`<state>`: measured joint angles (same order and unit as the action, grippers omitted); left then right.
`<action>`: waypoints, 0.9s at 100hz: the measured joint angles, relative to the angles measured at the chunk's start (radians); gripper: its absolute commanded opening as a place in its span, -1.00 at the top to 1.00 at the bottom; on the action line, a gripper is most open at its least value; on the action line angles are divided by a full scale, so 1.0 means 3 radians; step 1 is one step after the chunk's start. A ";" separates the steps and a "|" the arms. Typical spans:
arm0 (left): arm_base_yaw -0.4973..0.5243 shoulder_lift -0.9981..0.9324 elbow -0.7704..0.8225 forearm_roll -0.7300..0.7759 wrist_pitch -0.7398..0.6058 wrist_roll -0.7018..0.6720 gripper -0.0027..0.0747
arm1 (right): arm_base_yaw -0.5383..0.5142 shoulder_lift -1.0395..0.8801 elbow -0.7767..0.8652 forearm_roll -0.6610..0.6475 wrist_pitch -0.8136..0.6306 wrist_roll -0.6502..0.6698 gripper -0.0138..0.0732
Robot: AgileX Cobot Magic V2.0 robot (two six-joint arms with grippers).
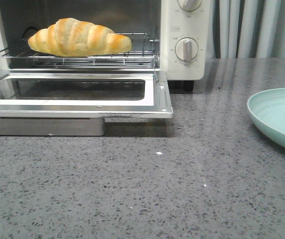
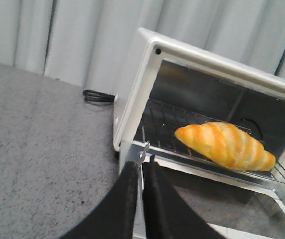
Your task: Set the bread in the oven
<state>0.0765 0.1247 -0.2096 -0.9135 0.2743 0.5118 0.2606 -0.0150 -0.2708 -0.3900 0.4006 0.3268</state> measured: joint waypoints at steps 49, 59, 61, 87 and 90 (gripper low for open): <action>-0.0184 -0.0428 0.0445 0.2631 -0.0479 -0.2082 0.98 | 0.0000 0.0000 0.0000 0.0006 -0.0007 0.0000 0.81; -0.0423 -0.0428 0.0483 0.3020 -0.0542 -0.2190 0.98 | 0.0000 0.0000 0.0000 0.0006 -0.0007 0.0000 0.81; -0.0479 -0.0428 0.0490 0.3067 -0.0563 -0.2205 0.98 | 0.0000 0.0000 0.0000 0.0006 -0.0007 0.0005 0.81; -0.0772 -0.0428 0.0719 0.3356 -0.0987 -0.2322 0.98 | 0.0000 0.0000 0.0000 0.0006 -0.0007 0.0005 0.81; -0.0730 -0.0428 0.0719 0.3356 -0.1011 -0.2357 0.98 | 0.0000 0.0000 0.0000 0.0006 -0.0007 0.0005 0.81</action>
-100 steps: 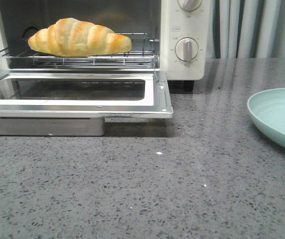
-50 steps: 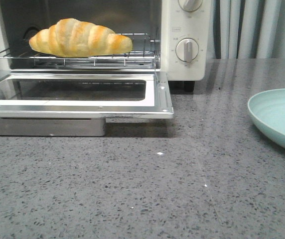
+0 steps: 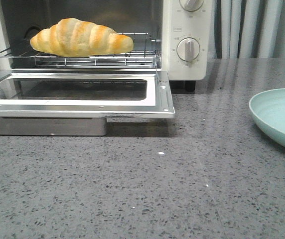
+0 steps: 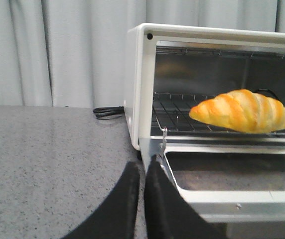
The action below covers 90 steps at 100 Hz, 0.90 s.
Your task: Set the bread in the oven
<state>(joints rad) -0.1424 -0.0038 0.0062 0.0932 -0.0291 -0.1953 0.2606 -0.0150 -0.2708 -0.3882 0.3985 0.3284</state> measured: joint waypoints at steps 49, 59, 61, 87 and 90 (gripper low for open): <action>0.0257 0.0000 0.0000 0.0002 -0.0031 -0.0064 0.98 | 0.0000 0.0000 0.0000 0.0000 0.0000 0.0000 0.81; 0.0257 0.0000 0.0000 0.0007 -0.0025 -0.0064 0.98 | 0.0000 0.0000 0.0000 0.0000 0.0000 0.0000 0.81; 0.0257 0.0000 0.0000 0.0007 -0.0025 -0.0064 0.98 | 0.0000 0.0000 0.0000 0.0000 0.0000 0.0000 0.81; 0.0257 0.0000 0.0000 0.0007 0.0043 0.0197 0.98 | 0.0000 0.0000 0.0000 0.0000 0.0000 0.0000 0.81; 0.0257 0.0000 0.0000 0.0007 0.0043 0.0214 0.98 | 0.0000 0.0000 0.0000 0.0000 0.0000 0.0000 0.81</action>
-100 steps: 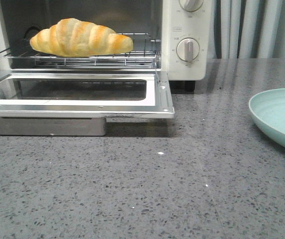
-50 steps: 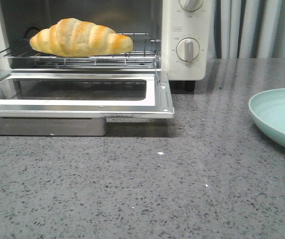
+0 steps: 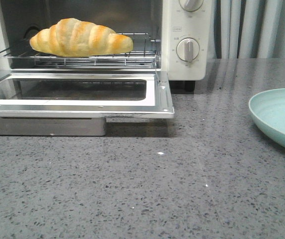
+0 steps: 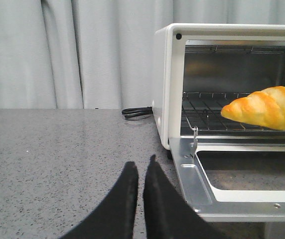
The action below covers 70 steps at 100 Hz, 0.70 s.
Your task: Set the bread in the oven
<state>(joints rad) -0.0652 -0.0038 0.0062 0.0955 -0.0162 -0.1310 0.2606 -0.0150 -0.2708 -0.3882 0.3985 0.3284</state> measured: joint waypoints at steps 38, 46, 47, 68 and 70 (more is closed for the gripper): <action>0.0000 0.0000 0.0000 -0.0018 0.0015 0.0061 0.98 | 0.0000 0.0000 0.0000 0.0000 0.0000 0.0000 0.81; 0.0000 0.0000 0.0000 -0.0039 0.0030 0.0063 0.98 | 0.0000 0.0000 0.0000 0.0000 0.0000 0.0000 0.81; 0.0000 0.0000 0.0000 -0.0039 0.0054 0.0063 0.98 | 0.0000 0.0000 0.0000 0.0000 0.0000 0.0000 0.81; 0.0000 0.0000 0.0000 -0.0112 0.0139 0.0077 0.98 | 0.0000 0.0000 0.0000 0.0000 0.0000 0.0000 0.81; 0.0000 0.0000 0.0000 -0.0117 0.0146 0.0079 0.98 | 0.0000 0.0000 0.0000 0.0000 0.0000 0.0000 0.81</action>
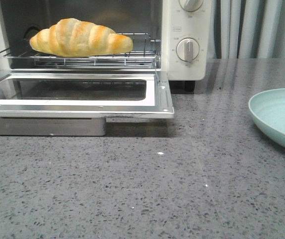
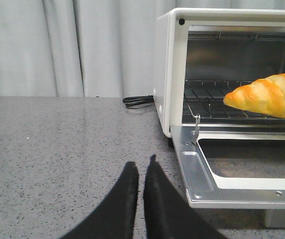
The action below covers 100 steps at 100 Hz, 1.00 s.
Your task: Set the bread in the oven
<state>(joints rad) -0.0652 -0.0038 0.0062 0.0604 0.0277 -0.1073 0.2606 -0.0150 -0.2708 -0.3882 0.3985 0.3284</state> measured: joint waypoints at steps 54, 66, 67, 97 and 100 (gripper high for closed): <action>0.0000 0.0000 0.0000 -0.0097 0.0006 0.0033 0.98 | 0.0000 0.0000 0.0000 0.0000 0.0000 0.0000 0.81; 0.0000 0.0000 0.0000 -0.0097 0.0006 0.0033 0.98 | 0.0000 0.0000 0.0000 0.0000 0.0000 0.0000 0.81; 0.0000 0.0000 0.0000 -0.0097 0.0006 0.0033 0.98 | 0.0000 0.0000 0.0000 0.0000 0.0000 0.0000 0.81; 0.0000 0.0000 0.0000 -0.0097 0.0006 0.0033 0.98 | 0.0000 0.0000 0.0000 0.0000 0.0000 0.0000 0.81; 0.0000 0.0000 0.0000 -0.0097 0.0006 0.0033 0.98 | 0.0000 0.0000 0.0000 0.0000 0.0000 0.0000 0.81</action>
<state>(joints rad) -0.0652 -0.0038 0.0062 0.0315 0.0296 -0.0975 0.2606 -0.0150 -0.2708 -0.3882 0.3985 0.3284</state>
